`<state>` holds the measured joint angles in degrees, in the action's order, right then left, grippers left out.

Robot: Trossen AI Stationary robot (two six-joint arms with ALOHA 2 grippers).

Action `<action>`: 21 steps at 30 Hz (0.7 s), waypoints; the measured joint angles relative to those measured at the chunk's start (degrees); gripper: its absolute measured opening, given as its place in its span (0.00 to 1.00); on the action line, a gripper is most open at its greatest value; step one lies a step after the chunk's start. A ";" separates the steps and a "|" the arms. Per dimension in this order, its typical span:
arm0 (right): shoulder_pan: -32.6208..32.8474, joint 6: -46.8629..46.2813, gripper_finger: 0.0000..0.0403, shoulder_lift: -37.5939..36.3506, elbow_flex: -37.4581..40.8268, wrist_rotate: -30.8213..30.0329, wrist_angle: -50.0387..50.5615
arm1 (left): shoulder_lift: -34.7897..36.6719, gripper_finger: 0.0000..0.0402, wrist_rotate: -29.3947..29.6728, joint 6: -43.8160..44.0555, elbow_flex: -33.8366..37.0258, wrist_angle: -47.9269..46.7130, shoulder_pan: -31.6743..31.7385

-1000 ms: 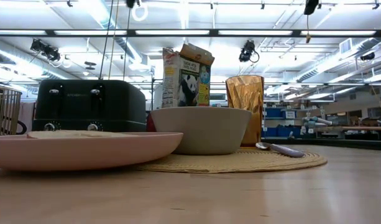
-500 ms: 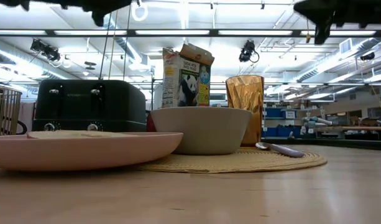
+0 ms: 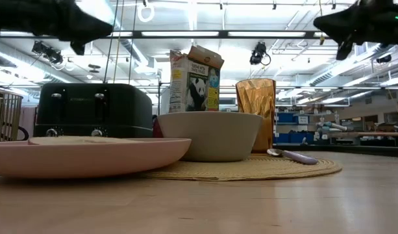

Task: Arrange a breakfast setting
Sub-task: Return to Home Position

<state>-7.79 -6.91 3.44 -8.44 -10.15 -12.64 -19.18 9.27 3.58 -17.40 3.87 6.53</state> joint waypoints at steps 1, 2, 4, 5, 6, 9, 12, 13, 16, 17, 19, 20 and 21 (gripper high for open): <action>0.04 -0.46 0.07 -1.12 1.07 2.62 -0.53 | 1.37 0.14 -0.20 0.00 1.05 0.01 0.00; 0.04 -0.97 0.07 -1.96 1.93 5.15 -0.88 | 2.94 0.14 -0.43 -0.02 2.24 0.11 0.00; 0.04 -1.89 0.07 -3.36 3.96 9.37 -1.68 | 5.68 0.14 -0.53 -0.30 4.48 -0.11 0.00; 0.04 -2.13 0.07 -3.33 4.86 10.92 -2.55 | 6.87 0.14 -0.54 -0.38 5.48 -0.02 0.00; 0.06 -2.48 0.07 -3.28 5.70 12.14 -3.53 | 7.97 0.14 -0.54 -0.43 6.48 0.05 0.00; 0.15 -4.40 0.07 -3.14 7.89 13.01 -5.81 | 10.65 0.14 -1.52 -0.78 9.18 -0.03 0.00; 0.47 -4.12 0.07 -2.88 8.10 13.34 -2.96 | 12.44 0.14 -4.60 -1.23 11.42 0.14 0.00; 0.74 -3.15 0.07 -2.70 8.10 14.02 -3.17 | 12.97 0.14 -5.69 -1.21 12.08 0.13 0.00; 1.98 -1.06 0.07 -2.27 8.10 14.52 -3.05 | 14.00 0.14 -8.64 -1.21 13.61 1.40 -0.01; 2.26 -0.97 0.07 -2.14 8.10 13.80 -2.76 | 14.17 0.14 -9.43 -1.21 13.99 1.72 -0.02; 2.74 -1.08 0.07 -1.85 8.10 11.71 -0.26 | 14.36 0.14 -10.87 -1.14 14.64 1.82 -0.02; 2.88 -1.23 0.07 -1.83 8.10 10.76 1.80 | 14.37 0.14 -11.62 -0.89 15.08 2.12 -0.02; 2.98 -1.39 0.07 -1.81 8.10 9.82 3.96 | 14.38 0.14 -12.31 -0.24 15.51 2.11 -0.02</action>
<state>-4.82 -8.30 1.63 -0.34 -0.33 -8.68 -4.80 -3.04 3.34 -1.89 5.98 6.50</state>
